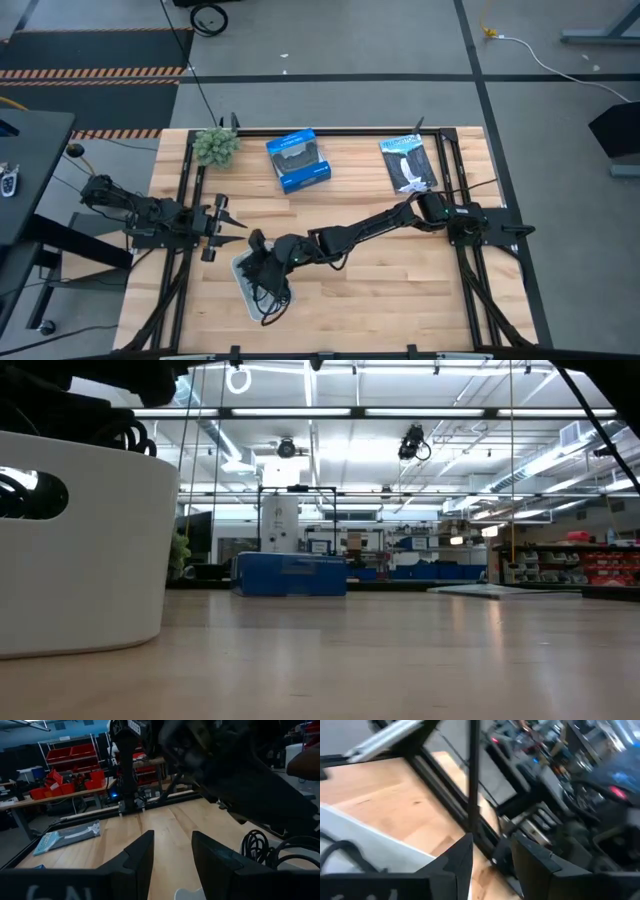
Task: Pick and place USB-C Cables
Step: Put the black charger cable into the white basket
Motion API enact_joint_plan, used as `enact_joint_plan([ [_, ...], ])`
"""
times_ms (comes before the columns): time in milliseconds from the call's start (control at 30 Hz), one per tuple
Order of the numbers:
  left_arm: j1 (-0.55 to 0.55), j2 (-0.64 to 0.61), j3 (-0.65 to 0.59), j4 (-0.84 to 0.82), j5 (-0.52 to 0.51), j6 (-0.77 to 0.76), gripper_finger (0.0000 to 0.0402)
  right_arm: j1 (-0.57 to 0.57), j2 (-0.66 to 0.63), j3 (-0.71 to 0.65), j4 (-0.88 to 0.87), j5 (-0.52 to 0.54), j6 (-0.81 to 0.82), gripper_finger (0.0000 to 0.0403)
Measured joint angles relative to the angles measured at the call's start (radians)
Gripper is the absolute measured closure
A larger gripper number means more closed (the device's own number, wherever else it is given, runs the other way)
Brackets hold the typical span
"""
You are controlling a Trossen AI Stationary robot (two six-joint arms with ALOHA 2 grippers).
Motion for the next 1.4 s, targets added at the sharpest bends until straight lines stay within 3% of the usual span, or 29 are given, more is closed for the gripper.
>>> enact_joint_plan([
  [100, 0.0, 0.0, 0.0, 0.0, 0.0, 0.0, 0.026, 0.001, 0.0, 0.0, -0.01, -0.004, 0.055, 0.0271],
  [333, 0.0, 0.0, 0.0, -0.001, 0.0, 0.0, 0.026, 0.005, 0.0, 0.0, -0.116, -0.23, 0.267, 0.03],
  [667, 0.0, 0.0, 0.0, -0.001, 0.0, 0.0, 0.026, 0.029, 0.0, 0.0, -0.162, -0.191, 0.444, 0.0396],
  [1033, 0.0, 0.0, 0.0, -0.001, 0.0, 0.0, 0.026, 0.025, 0.002, 0.049, -0.071, -0.173, 0.445, 0.0399],
  [1400, 0.0, 0.007, 0.0, 0.004, 0.0, 0.0, 0.026, 0.019, 0.101, 0.08, -0.053, -0.182, 0.508, 0.0401],
])
